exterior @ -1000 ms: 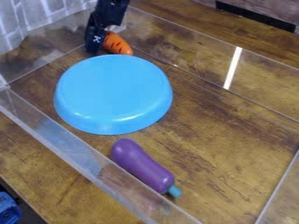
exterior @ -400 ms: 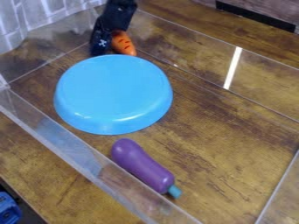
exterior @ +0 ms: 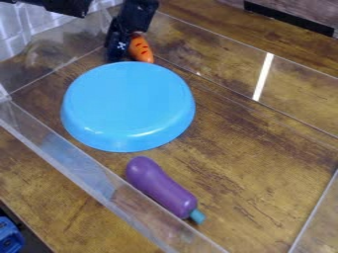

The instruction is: Move the carrot to the right side

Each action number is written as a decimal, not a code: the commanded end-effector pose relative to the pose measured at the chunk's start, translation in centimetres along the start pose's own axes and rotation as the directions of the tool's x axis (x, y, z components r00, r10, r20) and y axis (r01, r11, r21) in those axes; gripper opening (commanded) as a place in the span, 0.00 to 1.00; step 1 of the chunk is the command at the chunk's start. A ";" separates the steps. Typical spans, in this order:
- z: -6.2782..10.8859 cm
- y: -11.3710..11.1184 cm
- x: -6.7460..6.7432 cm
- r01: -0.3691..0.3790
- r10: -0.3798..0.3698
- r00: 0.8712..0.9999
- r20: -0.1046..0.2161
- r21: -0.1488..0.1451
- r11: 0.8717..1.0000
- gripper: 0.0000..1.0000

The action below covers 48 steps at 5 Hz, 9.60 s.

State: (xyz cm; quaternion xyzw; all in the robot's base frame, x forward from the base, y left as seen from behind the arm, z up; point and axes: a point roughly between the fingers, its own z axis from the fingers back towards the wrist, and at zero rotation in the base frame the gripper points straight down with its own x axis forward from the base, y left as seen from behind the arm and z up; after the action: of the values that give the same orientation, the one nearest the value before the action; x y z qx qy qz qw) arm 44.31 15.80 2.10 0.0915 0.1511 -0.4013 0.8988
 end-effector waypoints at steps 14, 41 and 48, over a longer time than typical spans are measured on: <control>3.8 -2.7 3.1 0.187 -0.191 0.981 0.032 0.102 0.977 0.00; 3.7 -3.7 1.6 0.285 -0.297 0.953 0.053 0.166 0.944 0.00; 4.0 -5.0 5.0 0.490 -0.518 0.854 0.045 0.264 0.831 0.00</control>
State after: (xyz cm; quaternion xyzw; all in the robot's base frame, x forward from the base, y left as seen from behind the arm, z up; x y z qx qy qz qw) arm 44.14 8.77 2.25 0.1232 0.0846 -0.6331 0.7595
